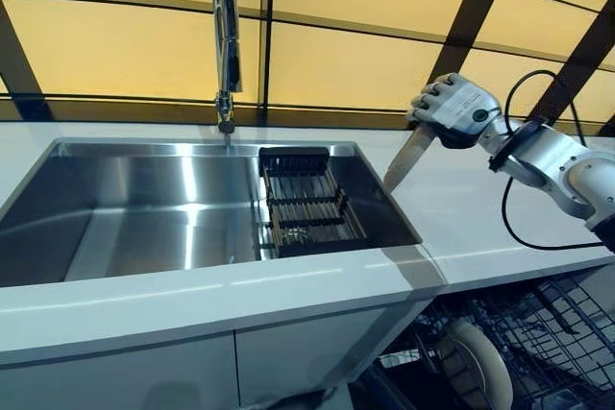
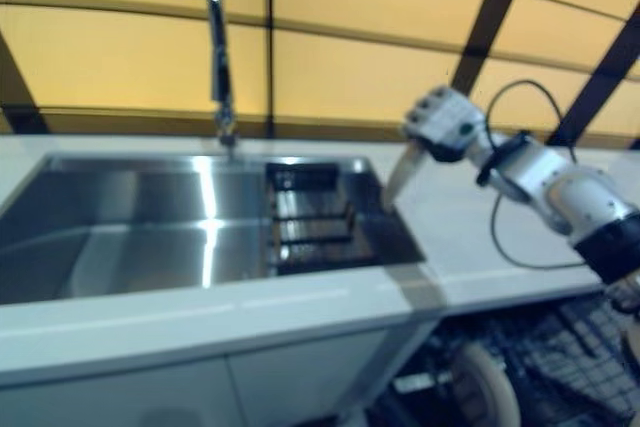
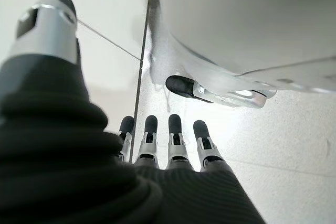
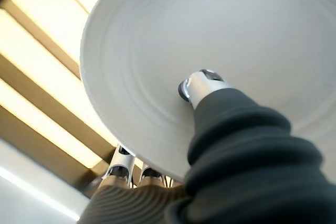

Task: Take plates into dishwasher

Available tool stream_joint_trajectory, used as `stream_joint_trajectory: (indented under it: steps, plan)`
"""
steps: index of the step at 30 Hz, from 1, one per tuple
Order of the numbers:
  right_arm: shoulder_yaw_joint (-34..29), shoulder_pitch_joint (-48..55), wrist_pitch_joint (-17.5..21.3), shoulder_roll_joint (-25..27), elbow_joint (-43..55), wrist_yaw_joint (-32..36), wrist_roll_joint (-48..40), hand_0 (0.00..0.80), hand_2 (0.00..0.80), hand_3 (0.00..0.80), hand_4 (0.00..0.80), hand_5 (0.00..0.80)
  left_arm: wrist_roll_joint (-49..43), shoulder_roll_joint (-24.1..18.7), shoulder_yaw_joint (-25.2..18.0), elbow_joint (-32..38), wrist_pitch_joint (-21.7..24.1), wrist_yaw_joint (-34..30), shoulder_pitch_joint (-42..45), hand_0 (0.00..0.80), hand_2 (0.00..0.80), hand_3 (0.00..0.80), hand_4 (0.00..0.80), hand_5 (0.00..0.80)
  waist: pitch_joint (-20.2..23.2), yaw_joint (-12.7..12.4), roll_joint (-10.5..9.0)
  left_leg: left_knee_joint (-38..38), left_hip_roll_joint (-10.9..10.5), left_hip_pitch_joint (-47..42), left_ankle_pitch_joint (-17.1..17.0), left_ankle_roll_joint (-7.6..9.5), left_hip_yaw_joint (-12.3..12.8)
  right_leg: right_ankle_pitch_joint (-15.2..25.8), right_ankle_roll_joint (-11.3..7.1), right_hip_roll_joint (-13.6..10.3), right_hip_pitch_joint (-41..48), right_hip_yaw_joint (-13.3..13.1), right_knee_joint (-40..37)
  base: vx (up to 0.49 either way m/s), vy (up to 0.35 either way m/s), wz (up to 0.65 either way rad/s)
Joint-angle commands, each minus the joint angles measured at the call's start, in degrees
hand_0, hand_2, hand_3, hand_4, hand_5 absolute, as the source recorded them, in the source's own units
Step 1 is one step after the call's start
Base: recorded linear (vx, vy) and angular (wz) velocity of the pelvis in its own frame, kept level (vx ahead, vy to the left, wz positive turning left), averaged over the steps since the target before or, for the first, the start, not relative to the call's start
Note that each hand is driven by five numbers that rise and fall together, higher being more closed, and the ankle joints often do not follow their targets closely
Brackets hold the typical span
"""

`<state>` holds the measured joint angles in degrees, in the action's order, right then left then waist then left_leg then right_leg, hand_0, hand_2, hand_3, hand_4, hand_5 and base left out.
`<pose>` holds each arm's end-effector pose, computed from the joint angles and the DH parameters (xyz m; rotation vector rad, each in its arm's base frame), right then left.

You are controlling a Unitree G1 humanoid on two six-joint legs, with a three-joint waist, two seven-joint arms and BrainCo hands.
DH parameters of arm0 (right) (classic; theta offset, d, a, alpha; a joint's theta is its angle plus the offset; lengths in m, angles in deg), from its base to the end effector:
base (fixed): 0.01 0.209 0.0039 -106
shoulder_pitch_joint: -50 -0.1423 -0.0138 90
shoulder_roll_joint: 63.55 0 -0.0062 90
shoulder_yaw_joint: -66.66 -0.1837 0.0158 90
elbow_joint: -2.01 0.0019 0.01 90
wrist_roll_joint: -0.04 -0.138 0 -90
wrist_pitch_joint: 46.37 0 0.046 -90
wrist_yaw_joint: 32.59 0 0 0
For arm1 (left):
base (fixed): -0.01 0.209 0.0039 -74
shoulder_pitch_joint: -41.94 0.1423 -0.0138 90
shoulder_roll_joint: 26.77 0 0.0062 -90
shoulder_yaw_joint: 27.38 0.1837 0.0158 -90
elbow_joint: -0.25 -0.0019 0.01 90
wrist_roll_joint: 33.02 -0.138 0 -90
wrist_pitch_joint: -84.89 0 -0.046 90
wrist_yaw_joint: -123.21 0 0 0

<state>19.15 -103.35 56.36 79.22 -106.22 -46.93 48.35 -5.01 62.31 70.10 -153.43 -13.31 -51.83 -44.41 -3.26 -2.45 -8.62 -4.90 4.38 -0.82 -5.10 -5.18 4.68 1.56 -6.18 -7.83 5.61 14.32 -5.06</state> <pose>0.2980 -0.2496 0.2844 -2.1657 -0.7918 -0.0591 0.0624 0.2397 -0.1109 -0.0714 1.2801 0.4079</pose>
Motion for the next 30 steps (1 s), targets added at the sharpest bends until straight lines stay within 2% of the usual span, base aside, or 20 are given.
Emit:
stream_joint_trajectory:
  steps: [1, 10, 21, 25, 30]
  plan:
    - [-3.2, -3.6, -6.6, 4.8, -2.8, -3.4, -4.3, 0.8, 0.8, 0.8, 0.8, 0.8, -2.0, -0.7, 0.6, -4.1, -0.1, 0.4, -2.7, 0.0, 0.0, 0.0, 0.0, 0.0, 1.0, -1.2, -0.05, -0.1, -1.9, -4.3, 5.3, 3.21, 1.5, 2.2, -1.53, 1.0, -0.2, -1.5, 0.5, 0.011, 0.006, -0.11]
    - [-6.0, -0.7, -8.8, 10.1, -3.9, -2.9, -3.8, 0.8, 0.8, 0.8, 0.8, 0.8, -3.0, -0.7, 0.1, -4.4, -0.5, -0.3, -3.1, 0.0, 0.0, 0.0, 0.0, 0.0, 1.9, 1.0, -0.16, -0.1, -1.4, -5.5, 5.6, 3.27, 3.2, 2.1, -1.48, 1.6, -0.1, -3.5, 0.6, 0.016, 0.009, -0.15]
    - [-12.3, 9.0, -8.1, 15.2, -7.0, -2.4, -2.9, 0.8, 0.8, 0.8, 0.8, 0.8, -4.3, -0.8, 0.0, -5.2, -0.7, -0.9, -3.6, 0.0, 0.0, 0.0, 0.0, 0.0, 2.2, 3.8, -0.39, 0.0, -0.4, -6.0, 5.5, 3.2, 5.4, 2.8, -1.78, 2.2, -1.0, -5.9, 0.6, 0.004, -0.015, -0.12]
    - [-17.0, 15.0, -9.4, 16.4, -8.6, -3.0, -5.6, 0.8, 0.8, 0.8, 0.8, 0.8, -3.6, -1.0, -0.2, -5.3, -0.7, -1.0, -4.1, 0.0, 0.0, 0.0, 0.0, 0.0, 2.2, 4.9, -0.24, 0.1, -0.1, -5.9, 5.5, 3.16, 6.2, 3.0, -1.86, 2.4, -1.6, -6.7, 0.7, -0.014, -0.009, -0.12]
    - [-27.8, 27.3, -11.1, 16.0, -10.9, -5.1, -10.3, 0.8, 0.8, 0.8, 0.8, 0.8, -2.6, -0.8, -0.9, -5.4, -0.6, -0.9, -4.7, 0.0, 0.0, 0.0, 0.0, 0.0, 1.9, 6.4, 0.28, 0.2, 0.0, -5.9, 5.6, 3.17, 6.9, 3.0, -1.86, 2.6, -2.1, -7.6, 0.9, -0.017, -0.002, -0.11]
